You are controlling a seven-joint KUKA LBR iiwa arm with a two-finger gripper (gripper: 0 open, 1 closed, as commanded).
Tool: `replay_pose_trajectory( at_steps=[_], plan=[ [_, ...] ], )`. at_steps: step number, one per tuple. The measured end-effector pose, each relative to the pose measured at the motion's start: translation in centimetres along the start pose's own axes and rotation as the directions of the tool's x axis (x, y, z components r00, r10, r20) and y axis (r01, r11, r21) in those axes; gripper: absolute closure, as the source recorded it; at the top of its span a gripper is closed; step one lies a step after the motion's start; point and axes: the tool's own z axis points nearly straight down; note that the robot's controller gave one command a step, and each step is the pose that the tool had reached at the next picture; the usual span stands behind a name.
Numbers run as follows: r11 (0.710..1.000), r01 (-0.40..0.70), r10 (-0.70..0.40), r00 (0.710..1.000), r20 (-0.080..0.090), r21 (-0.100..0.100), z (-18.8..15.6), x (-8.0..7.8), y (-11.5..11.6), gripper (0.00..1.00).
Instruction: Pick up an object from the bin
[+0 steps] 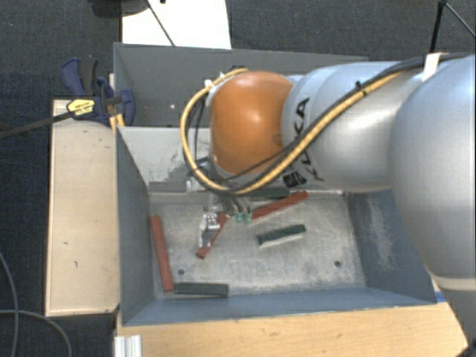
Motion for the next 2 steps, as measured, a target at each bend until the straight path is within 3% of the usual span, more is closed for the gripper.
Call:
replay_pose_trajectory(
  at_steps=[1, 2],
  plan=[
    [0.995, 0.098, -0.098, 0.995, -0.003, 0.002, 6.7, 1.2, -2.3, 0.00],
    [0.995, 0.099, -0.099, 0.995, -0.017, 0.003, 8.0, -0.8, -2.9, 0.00]
  ],
)
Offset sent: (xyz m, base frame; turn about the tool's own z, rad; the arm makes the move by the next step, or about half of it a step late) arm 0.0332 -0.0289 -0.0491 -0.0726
